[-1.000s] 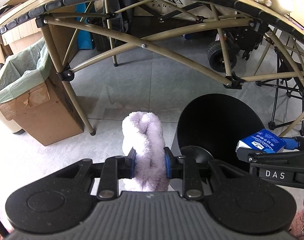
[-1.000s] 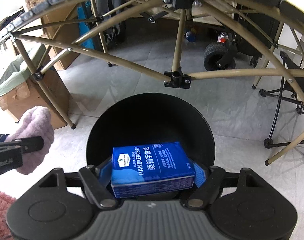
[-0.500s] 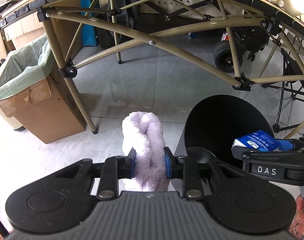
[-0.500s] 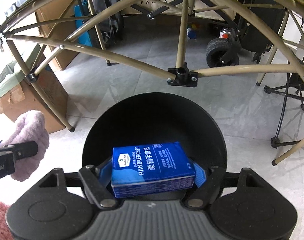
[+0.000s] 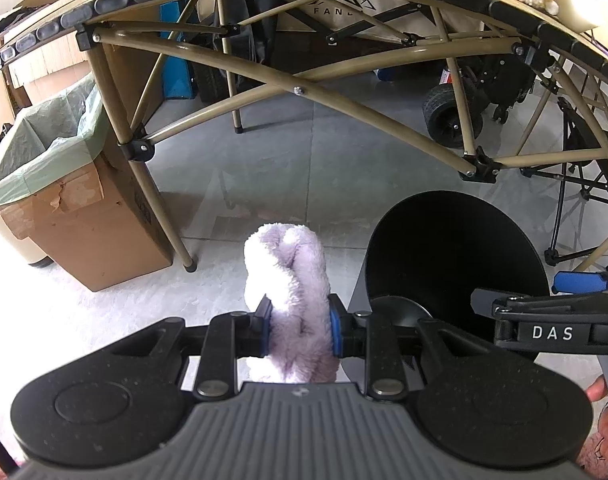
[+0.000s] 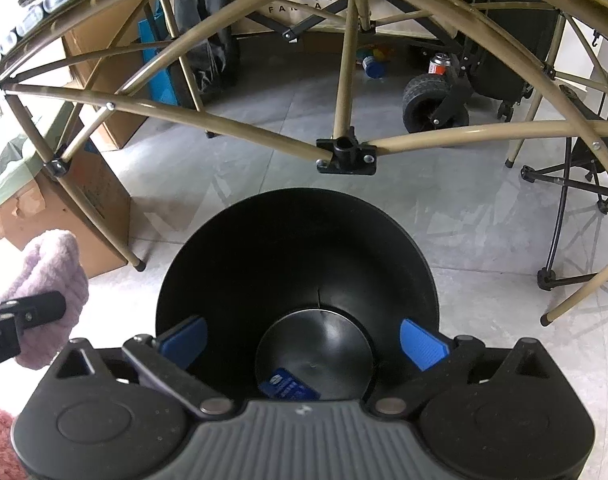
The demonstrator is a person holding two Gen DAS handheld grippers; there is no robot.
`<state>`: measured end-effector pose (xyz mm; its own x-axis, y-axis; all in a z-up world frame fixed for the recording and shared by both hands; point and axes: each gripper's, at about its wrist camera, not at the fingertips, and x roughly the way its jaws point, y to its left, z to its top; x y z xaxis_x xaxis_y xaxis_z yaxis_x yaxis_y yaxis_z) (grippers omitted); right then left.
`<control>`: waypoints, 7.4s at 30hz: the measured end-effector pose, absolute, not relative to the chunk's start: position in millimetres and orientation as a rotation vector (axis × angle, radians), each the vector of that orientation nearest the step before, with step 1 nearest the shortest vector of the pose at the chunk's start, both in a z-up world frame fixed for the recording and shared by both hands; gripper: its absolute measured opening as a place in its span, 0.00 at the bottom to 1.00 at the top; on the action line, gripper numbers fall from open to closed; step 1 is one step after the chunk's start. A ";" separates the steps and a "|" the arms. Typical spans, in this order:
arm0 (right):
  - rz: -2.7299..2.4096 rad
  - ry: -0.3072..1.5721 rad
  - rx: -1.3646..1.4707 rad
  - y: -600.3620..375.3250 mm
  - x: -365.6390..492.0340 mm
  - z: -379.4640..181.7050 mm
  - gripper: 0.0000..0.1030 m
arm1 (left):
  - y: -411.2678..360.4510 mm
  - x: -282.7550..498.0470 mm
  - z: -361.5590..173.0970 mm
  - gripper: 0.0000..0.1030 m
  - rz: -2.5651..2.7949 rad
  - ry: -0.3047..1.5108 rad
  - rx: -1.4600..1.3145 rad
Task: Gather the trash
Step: 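Open the right tool to drop the tissue box into the bin, then lower the headband into the bin and open the left tool, then raise both tools back toward the items on the table, then grasp the white foam ball with the right tool while the left tool grasps the yellow plush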
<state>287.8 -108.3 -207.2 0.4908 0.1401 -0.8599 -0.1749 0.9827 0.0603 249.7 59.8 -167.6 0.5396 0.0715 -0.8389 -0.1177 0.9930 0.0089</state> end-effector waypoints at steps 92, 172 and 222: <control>-0.166 0.955 0.146 -280.1 251.3 -178.2 1.00 | -102.0 304.7 -197.5 0.94 -0.044 1.079 0.113; 0.039 0.396 -0.107 -141.5 371.0 -56.1 0.77 | 10.8 353.5 -19.9 1.00 0.034 0.428 -0.082; -0.088 0.337 0.044 -252.4 317.2 -28.1 0.54 | -55.0 411.7 -40.7 0.88 0.009 0.518 -0.217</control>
<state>317.2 -252.4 -28.1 0.9399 -0.0787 -0.3324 0.0935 0.9952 0.0287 411.7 -55.0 -40.7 0.8690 -0.0457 -0.4926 -0.0636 0.9771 -0.2030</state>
